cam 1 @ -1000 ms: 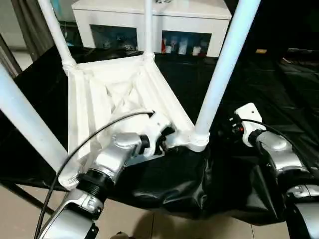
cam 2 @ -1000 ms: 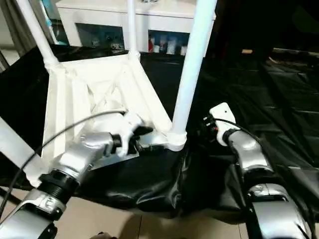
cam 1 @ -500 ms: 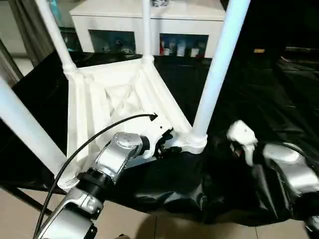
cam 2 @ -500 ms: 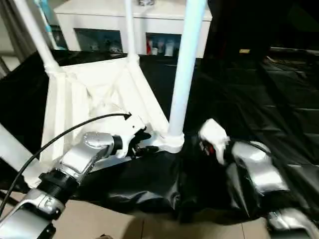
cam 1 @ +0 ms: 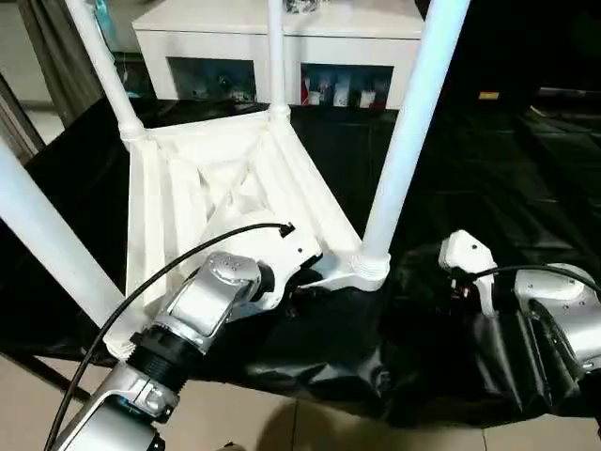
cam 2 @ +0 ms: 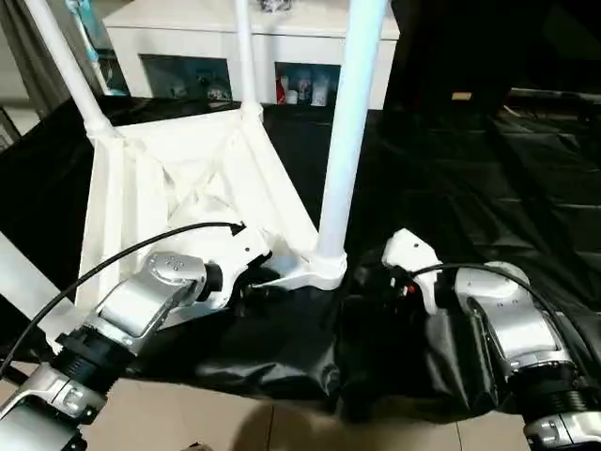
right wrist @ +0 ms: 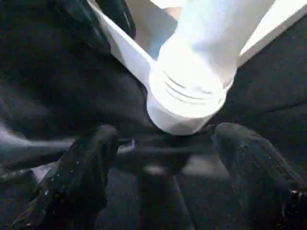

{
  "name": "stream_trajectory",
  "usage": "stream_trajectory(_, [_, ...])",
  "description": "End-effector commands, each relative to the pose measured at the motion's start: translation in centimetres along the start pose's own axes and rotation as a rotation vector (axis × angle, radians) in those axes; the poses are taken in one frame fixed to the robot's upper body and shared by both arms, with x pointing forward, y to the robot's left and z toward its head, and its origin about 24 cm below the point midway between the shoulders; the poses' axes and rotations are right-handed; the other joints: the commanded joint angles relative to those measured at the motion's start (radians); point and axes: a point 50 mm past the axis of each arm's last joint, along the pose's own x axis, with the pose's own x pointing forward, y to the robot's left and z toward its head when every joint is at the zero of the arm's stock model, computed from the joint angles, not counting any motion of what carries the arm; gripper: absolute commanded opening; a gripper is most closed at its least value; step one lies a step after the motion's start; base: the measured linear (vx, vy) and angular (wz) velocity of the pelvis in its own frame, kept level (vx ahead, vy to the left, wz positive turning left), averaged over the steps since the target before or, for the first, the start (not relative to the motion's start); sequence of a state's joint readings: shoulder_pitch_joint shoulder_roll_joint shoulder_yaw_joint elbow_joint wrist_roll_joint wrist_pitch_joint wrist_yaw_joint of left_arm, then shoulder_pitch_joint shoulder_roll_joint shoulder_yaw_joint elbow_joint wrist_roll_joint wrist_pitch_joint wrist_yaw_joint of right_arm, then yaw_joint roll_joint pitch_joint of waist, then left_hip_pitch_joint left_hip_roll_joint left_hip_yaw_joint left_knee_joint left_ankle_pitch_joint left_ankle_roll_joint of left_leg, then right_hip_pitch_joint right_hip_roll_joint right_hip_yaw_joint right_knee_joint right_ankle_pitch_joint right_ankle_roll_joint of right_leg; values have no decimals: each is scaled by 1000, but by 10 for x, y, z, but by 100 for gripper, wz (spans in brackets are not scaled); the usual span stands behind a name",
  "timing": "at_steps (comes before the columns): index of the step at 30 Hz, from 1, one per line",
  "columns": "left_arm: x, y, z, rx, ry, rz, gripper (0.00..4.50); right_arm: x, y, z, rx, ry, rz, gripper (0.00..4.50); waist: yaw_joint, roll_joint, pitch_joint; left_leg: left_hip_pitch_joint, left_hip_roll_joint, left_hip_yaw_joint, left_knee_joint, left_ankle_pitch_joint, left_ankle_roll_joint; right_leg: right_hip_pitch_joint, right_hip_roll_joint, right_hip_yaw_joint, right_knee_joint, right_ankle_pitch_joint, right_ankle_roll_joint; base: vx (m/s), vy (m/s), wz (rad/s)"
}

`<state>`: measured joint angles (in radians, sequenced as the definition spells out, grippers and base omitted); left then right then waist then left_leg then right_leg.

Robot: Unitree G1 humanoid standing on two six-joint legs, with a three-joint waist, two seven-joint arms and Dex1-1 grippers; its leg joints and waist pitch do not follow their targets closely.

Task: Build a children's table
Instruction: Rotate leg to tighten

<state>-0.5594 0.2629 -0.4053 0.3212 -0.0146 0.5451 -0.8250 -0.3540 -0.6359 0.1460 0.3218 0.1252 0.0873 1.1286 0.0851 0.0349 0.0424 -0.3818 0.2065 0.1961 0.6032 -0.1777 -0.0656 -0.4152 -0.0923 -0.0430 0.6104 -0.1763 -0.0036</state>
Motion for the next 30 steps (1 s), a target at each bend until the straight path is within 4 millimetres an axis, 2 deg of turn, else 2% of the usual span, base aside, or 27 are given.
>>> stream_trajectory(1, [5,-2,-16,-6,60,-11,133,2,4,7,-2,-37,28,366,0,-16,-59,11,14,-11,-70,-244,82,51,-32,20,-82,-242,-197,0,0,0])
stream_trajectory(5, [5,-3,-23,70,52,-69,95,4,6,9,-2,-42,29,366,3,-17,-58,15,15,-13,-74,-272,71,46,-34,21,-91,-305,-167,0,0,0])
stream_trajectory(8, [3,-5,-23,207,-4,-134,71,4,5,11,2,-67,19,366,1,-15,-58,9,14,-15,-76,-273,64,48,-35,21,-91,-311,-153,0,0,0])
stream_trajectory(9, [2,-7,-23,219,-10,-155,61,3,5,11,5,-71,18,366,0,-16,-61,11,15,-15,-76,-272,60,47,-35,21,-88,-296,-151,0,0,0])
stream_trajectory(11, [-2,-2,-25,217,-13,-153,40,1,4,13,12,-86,15,366,2,-11,-62,13,16,-13,-75,-257,59,47,-34,23,-82,-252,-170,0,0,0])
stream_trajectory(16, [-11,3,-24,276,-73,-208,5,-8,8,12,28,-98,36,366,6,-9,-64,12,17,-12,-72,-231,68,51,-34,24,-74,-170,-197,0,0,0])
stream_trajectory(19, [-13,4,-22,291,-99,-235,5,-12,8,9,32,-80,34,366,8,-8,-63,12,17,-11,-74,-244,67,52,-35,23,-73,-169,-209,0,0,0])
stream_trajectory(22, [-15,2,-16,327,-170,-289,5,-15,9,6,41,-71,27,366,9,-7,-59,17,18,-9,-75,-280,55,47,-38,25,-84,-256,-193,0,0,0])
stream_trajectory(24, [-16,-1,-11,372,-217,-329,5,-16,10,6,44,-70,27,366,10,-7,-60,18,19,-9,-76,-283,51,46,-38,25,-84,-270,-187,0,0,0])
stream_trajectory(25, [-16,-2,-10,383,-227,-340,5,-16,10,6,44,-70,28,366,11,-7,-60,21,20,-8,-75,-283,52,44,-37,26,-86,-271,-185,0,0,0])
stream_trajectory(30, [-18,-1,-9,429,-231,-368,5,-14,12,6,47,-67,32,366,21,-4,-63,16,22,-7,-73,-245,64,45,-39,28,-78,-233,-191,0,0,0])
